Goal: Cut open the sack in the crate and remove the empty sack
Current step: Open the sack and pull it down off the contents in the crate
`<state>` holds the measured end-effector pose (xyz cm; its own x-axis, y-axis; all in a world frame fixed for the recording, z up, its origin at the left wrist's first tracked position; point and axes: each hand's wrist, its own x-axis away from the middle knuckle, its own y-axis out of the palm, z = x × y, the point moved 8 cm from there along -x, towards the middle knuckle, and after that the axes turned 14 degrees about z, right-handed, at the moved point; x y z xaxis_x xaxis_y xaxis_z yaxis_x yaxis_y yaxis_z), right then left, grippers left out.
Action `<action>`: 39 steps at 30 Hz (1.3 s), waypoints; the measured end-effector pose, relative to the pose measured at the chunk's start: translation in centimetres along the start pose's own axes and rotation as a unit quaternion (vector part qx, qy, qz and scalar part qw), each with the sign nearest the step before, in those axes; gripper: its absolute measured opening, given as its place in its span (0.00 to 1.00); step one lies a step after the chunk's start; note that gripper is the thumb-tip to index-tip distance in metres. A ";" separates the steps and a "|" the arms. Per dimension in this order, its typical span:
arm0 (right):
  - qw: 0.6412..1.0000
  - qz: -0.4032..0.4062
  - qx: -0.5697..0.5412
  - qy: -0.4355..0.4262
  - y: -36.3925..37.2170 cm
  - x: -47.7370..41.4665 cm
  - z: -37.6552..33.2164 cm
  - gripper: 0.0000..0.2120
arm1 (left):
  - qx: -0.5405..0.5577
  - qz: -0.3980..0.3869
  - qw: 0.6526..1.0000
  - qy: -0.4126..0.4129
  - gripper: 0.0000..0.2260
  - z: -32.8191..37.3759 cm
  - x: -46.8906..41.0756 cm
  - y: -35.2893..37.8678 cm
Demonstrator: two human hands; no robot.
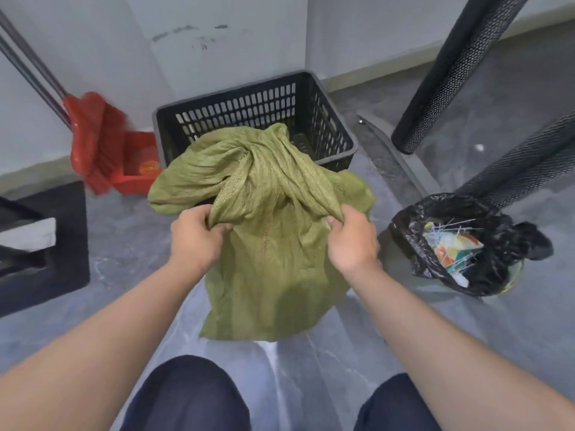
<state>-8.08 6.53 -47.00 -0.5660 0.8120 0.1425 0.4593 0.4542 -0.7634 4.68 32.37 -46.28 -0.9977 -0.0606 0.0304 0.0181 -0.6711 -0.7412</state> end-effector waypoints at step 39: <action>0.991 -0.114 -0.070 0.006 -1.4 -20.2 -31.1 0.18 | 0.171 -0.031 0.928 -0.330 0.12 15.7 -23.4 -2.5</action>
<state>23.97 0.88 -29.23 -0.6581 0.6864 0.3094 0.4119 0.6723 -0.6152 28.96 23.87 -34.65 -0.7419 -0.3777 0.5540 0.0940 -0.8767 -0.4718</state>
